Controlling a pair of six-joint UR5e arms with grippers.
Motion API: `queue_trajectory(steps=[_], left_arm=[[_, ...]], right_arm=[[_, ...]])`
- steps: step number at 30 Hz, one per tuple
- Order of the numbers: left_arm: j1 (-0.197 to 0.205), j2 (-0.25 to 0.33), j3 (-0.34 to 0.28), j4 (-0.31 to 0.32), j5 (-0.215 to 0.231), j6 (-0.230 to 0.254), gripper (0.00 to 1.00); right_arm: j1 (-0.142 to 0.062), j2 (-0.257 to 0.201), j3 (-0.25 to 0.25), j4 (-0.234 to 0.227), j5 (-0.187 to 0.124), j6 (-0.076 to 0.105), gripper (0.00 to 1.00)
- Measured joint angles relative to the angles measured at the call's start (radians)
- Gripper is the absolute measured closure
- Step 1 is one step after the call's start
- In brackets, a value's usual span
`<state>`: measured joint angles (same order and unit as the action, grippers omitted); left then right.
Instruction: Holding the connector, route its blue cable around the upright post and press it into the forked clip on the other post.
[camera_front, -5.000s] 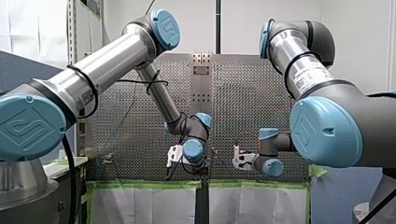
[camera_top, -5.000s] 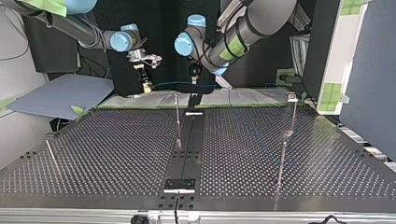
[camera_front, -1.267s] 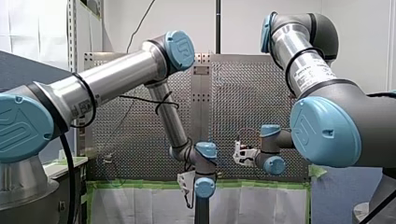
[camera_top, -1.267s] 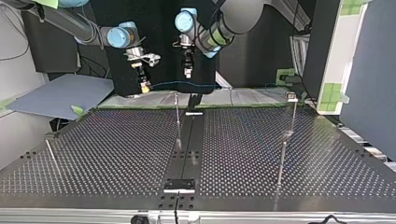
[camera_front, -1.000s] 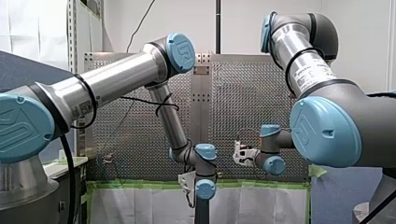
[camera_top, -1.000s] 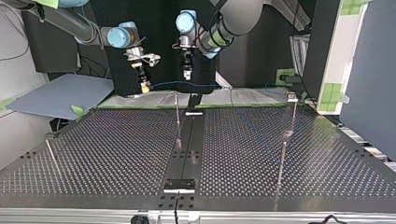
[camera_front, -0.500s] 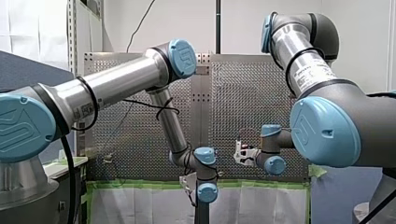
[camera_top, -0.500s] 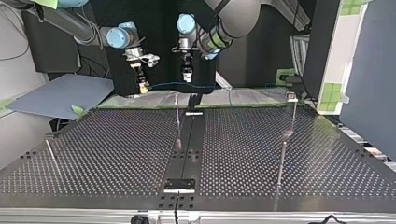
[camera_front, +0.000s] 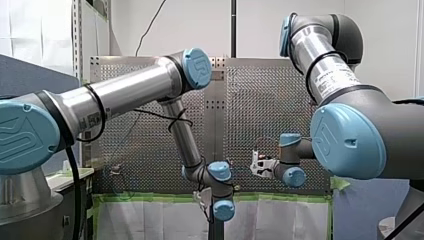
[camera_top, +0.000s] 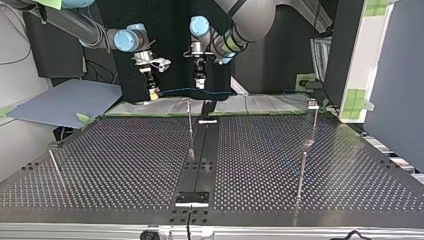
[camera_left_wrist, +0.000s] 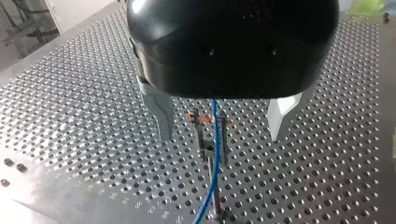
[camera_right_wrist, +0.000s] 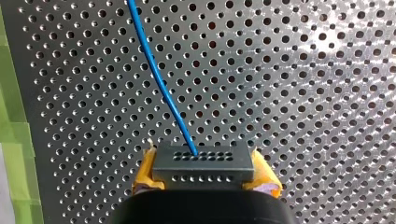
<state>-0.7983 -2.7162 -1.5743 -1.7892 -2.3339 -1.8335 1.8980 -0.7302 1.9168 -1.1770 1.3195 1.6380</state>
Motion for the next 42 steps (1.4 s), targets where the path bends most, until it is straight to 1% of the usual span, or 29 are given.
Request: queue_trajectory(steps=[3, 9, 14, 17, 30, 34, 42], left_arm=[[0.001, -0.005, 0.002, 0.013, -0.022, 0.001, 0.01], [0.003, -0.007, 0.002, 0.045, -0.051, 0.011, 0.01], [0.004, -0.008, 0.004, 0.084, -0.054, 0.014, 0.01], [0.004, -0.008, 0.008, 0.094, -0.049, 0.011, 0.01], [0.008, -0.008, 0.053, 0.087, -0.032, 0.011, 0.01], [0.011, -0.008, 0.066, 0.085, -0.034, 0.02, 0.01], [0.029, -0.007, 0.087, 0.071, -0.038, 0.04, 0.01]], right_arm=[[0.0, 0.0, 0.0, 0.0, 0.0, 0.0, 1.0], [0.0, 0.0, 0.0, 0.0, 0.0, 0.0, 1.0], [0.0, 0.0, 0.0, 0.0, 0.0, -0.001, 1.0], [0.0, 0.0, 0.0, 0.0, 0.0, -0.001, 1.0], [0.0, 0.0, -0.001, 0.0, 0.0, -0.001, 1.0], [0.0, 0.0, -0.001, 0.0, 0.0, -0.001, 1.0], [0.0, 0.0, -0.002, -0.001, 0.002, -0.001, 1.0]])
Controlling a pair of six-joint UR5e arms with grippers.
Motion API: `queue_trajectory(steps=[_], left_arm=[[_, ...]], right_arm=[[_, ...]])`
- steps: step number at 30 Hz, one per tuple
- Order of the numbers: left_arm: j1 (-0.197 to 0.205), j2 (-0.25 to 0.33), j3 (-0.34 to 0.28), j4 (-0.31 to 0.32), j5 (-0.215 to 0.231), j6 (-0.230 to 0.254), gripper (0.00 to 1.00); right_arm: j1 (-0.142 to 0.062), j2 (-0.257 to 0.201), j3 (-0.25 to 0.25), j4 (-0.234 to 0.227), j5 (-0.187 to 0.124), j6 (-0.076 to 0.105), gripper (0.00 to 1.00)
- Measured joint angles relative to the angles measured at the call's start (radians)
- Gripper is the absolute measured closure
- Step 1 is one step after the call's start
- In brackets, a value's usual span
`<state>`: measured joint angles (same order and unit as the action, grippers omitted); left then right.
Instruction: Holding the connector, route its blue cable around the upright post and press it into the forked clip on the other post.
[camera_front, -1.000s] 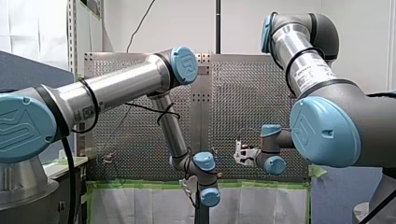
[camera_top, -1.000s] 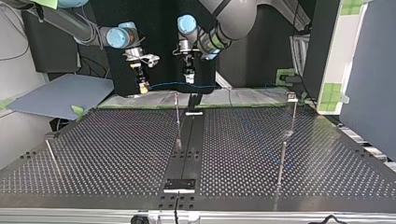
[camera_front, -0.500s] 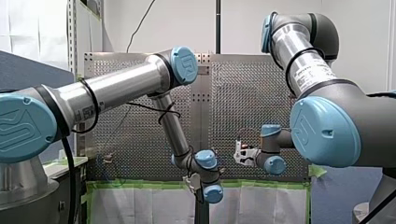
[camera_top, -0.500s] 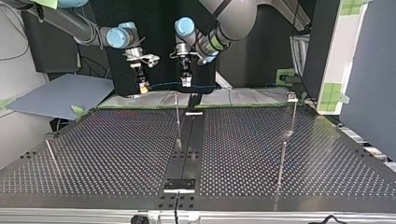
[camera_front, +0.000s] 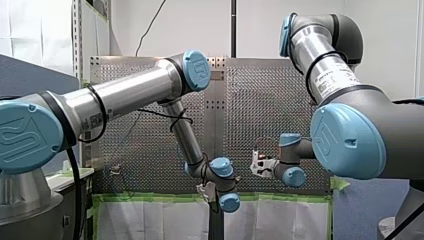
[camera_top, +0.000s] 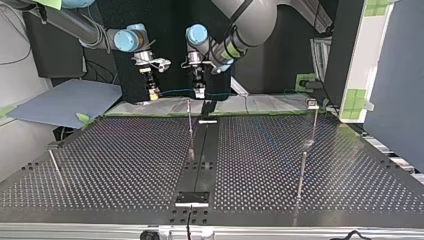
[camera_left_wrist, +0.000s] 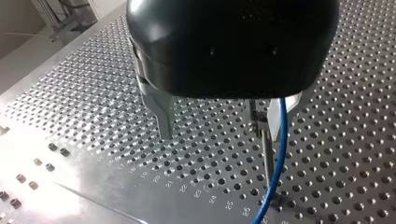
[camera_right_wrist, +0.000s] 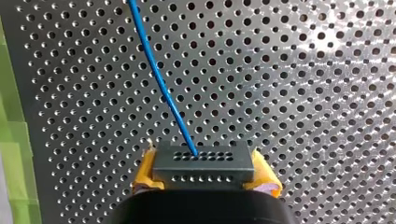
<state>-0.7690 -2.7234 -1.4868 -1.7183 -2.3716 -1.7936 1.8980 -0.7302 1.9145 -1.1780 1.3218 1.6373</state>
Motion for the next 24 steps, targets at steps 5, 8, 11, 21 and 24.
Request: queue_trajectory(steps=[5, 8, 11, 21, 24], left_arm=[[0.011, 0.0, 0.011, -0.012, -0.001, 0.013, 0.01], [0.016, 0.0, 0.017, -0.026, -0.004, 0.015, 0.01], [0.02, 0.001, 0.022, -0.035, -0.011, 0.017, 0.01], [0.033, 0.001, 0.025, -0.039, -0.042, 0.022, 0.01], [0.036, 0.001, 0.025, -0.039, -0.041, 0.024, 0.01]], right_arm=[[0.0, 0.0, -0.003, 0.001, 0.003, 0.0, 1.0], [0.0, 0.0, -0.005, 0.001, 0.005, 0.0, 1.0], [0.0, 0.0, -0.006, 0.001, 0.009, 0.001, 1.0], [0.0, 0.0, -0.011, 0.0, 0.024, 0.027, 1.0], [0.0, 0.0, -0.013, 0.001, 0.026, 0.028, 1.0]])
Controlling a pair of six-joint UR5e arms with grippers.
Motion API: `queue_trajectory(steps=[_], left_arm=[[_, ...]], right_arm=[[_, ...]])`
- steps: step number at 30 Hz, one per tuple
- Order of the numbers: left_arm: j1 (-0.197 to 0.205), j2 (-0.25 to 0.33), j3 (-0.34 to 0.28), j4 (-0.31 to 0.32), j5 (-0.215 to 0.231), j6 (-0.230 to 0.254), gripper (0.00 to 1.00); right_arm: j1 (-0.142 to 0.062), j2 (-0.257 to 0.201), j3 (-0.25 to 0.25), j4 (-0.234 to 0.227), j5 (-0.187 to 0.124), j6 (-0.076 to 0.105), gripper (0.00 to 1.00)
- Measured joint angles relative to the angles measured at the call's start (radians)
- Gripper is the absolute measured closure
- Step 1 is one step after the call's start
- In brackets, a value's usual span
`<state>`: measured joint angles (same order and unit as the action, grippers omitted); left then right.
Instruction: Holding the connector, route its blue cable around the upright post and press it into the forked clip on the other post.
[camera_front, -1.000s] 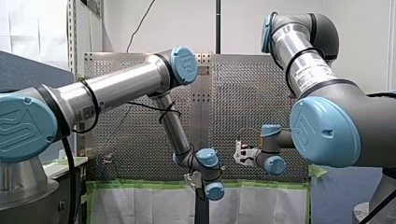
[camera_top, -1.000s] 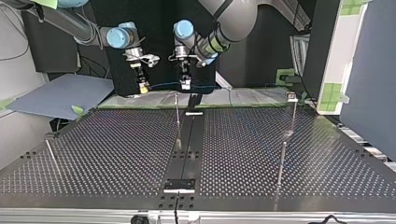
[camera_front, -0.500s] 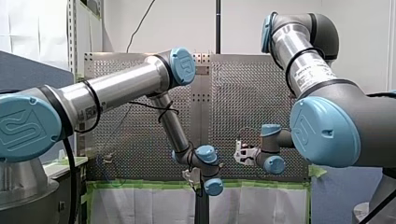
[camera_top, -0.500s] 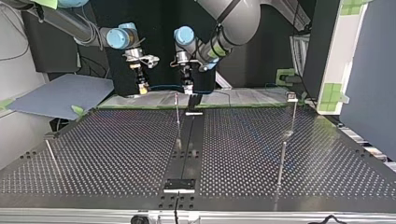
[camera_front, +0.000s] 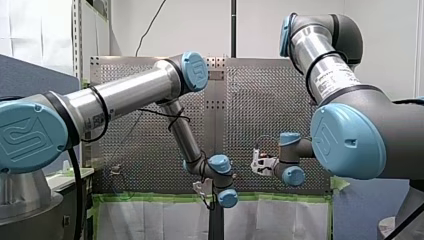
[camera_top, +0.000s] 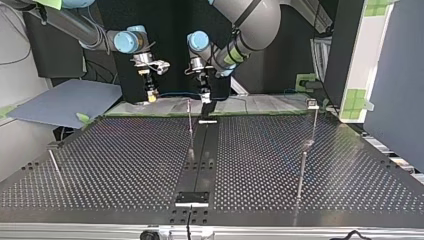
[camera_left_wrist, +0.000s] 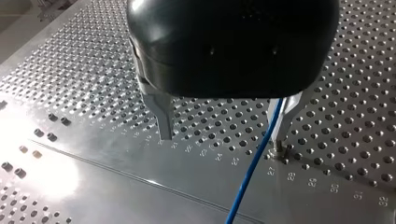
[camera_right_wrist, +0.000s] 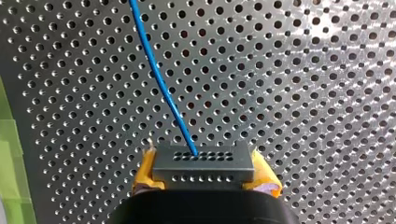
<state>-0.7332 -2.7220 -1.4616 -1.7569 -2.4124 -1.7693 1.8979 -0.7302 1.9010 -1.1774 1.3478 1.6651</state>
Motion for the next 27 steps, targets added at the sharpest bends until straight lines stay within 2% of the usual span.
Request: queue_trajectory(steps=[10, 11, 12, 14, 15, 16, 17, 18, 20, 21, 22, 27], left_arm=[[0.001, 0.002, 0.0, -0.009, -0.002, 0.009, 0.01], [0.001, 0.003, 0.0, -0.009, -0.002, 0.009, 0.11], [0.001, 0.004, 0.0, -0.008, -0.002, 0.009, 0.11], [0.002, 0.009, 0.0, -0.008, -0.003, 0.008, 0.35], [0.001, 0.012, 0.0, -0.008, -0.003, 0.007, 0.35], [0.001, 0.015, 0.0, -0.009, -0.003, 0.007, 0.47], [0.001, 0.019, 0.0, -0.009, -0.004, 0.007, 0.69], [0.001, 0.022, 0.0, -0.01, -0.004, 0.007, 0.69], [0.001, 0.026, 0.0, -0.011, -0.004, 0.006, 0.86], [0.002, 0.027, 0.0, -0.011, -0.004, 0.006, 0.86], [0.002, 0.028, 0.0, -0.012, -0.004, 0.006, 0.95], [0.002, 0.029, 0.0, -0.023, -0.004, 0.005, 0.95]], right_arm=[[0.0, 0.0, -0.001, 0.0, 0.011, 0.001, 1.0], [0.0, 0.0, -0.001, 0.0, 0.012, 0.001, 1.0], [0.0, 0.0, -0.001, 0.0, 0.013, 0.001, 1.0], [0.0, 0.0, -0.001, 0.0, 0.015, 0.002, 1.0], [0.0, 0.0, -0.001, 0.0, 0.016, 0.002, 1.0], [0.0, 0.0, -0.001, 0.0, 0.017, 0.003, 1.0], [0.0, 0.0, -0.001, 0.0, 0.017, 0.003, 1.0], [0.0, 0.0, -0.001, 0.0, 0.017, 0.003, 1.0], [0.0, 0.0, -0.001, 0.0, 0.018, 0.003, 1.0], [0.0, 0.0, -0.001, 0.0, 0.018, 0.003, 1.0], [0.0, 0.0, -0.001, 0.0, 0.019, 0.004, 1.0], [0.0, 0.0, -0.001, -0.001, 0.022, 0.005, 1.0]])
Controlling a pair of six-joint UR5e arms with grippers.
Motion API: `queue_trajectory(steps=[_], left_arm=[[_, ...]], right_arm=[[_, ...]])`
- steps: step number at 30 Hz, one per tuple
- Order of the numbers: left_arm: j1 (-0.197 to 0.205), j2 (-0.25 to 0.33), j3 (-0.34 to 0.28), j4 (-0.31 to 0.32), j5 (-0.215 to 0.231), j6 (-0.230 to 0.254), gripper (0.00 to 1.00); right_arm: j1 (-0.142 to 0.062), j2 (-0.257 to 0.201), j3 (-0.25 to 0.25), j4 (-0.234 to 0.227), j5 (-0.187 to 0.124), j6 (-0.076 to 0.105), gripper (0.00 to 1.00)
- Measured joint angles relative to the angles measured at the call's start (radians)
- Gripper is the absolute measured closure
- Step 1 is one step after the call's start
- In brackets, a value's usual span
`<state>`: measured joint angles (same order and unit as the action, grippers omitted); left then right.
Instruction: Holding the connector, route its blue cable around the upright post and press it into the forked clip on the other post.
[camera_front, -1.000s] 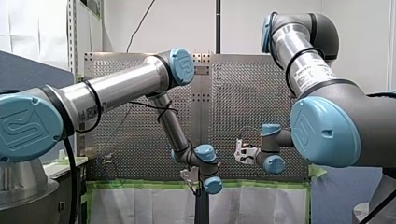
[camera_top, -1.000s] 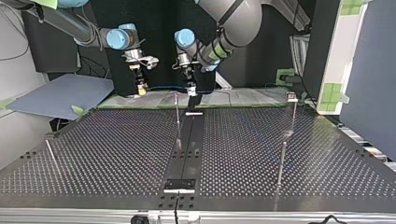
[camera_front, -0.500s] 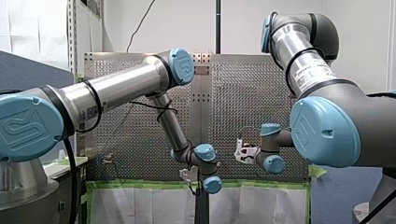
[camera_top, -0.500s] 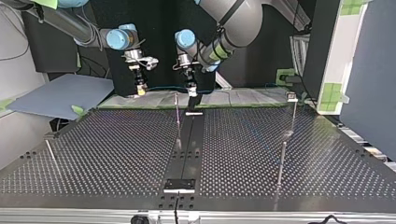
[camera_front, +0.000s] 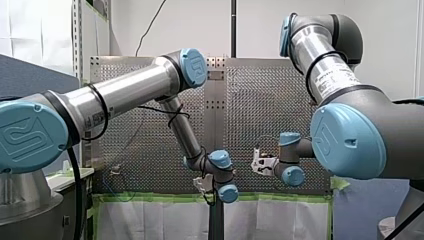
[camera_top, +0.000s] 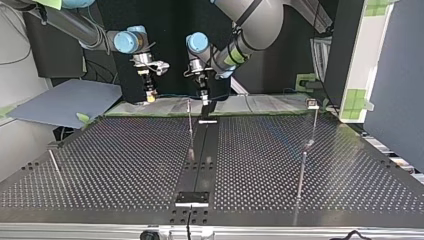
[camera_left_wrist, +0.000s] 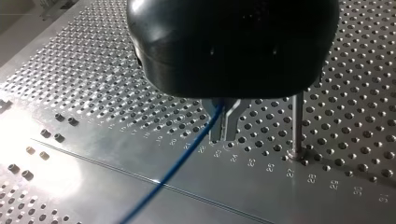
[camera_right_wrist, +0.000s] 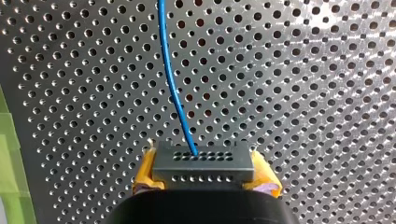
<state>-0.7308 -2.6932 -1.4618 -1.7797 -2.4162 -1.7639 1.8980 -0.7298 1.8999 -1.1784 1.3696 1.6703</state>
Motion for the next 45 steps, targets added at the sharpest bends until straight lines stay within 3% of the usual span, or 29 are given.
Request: queue_trajectory(steps=[7, 23, 35, 45], left_arm=[[-0.006, 0.0, 0.0, -0.024, 0.001, 0.013, 0.95], [-0.025, 0.0, 0.005, -0.146, 0.054, 0.138, 0.95], [-0.019, 0.0, 0.059, -0.242, 0.046, 0.229, 0.95], [-0.023, 0.002, 0.075, -0.325, 0.025, 0.238, 0.95]], right_arm=[[0.0, 0.0, 0.0, -0.001, 0.007, 0.017, 1.0], [0.002, 0.002, -0.021, 0.025, 0.048, 0.02, 1.0], [0.001, 0.031, -0.054, 0.055, 0.073, 0.014, 1.0], [-0.002, 0.05, -0.076, 0.068, 0.088, 0.015, 1.0]])
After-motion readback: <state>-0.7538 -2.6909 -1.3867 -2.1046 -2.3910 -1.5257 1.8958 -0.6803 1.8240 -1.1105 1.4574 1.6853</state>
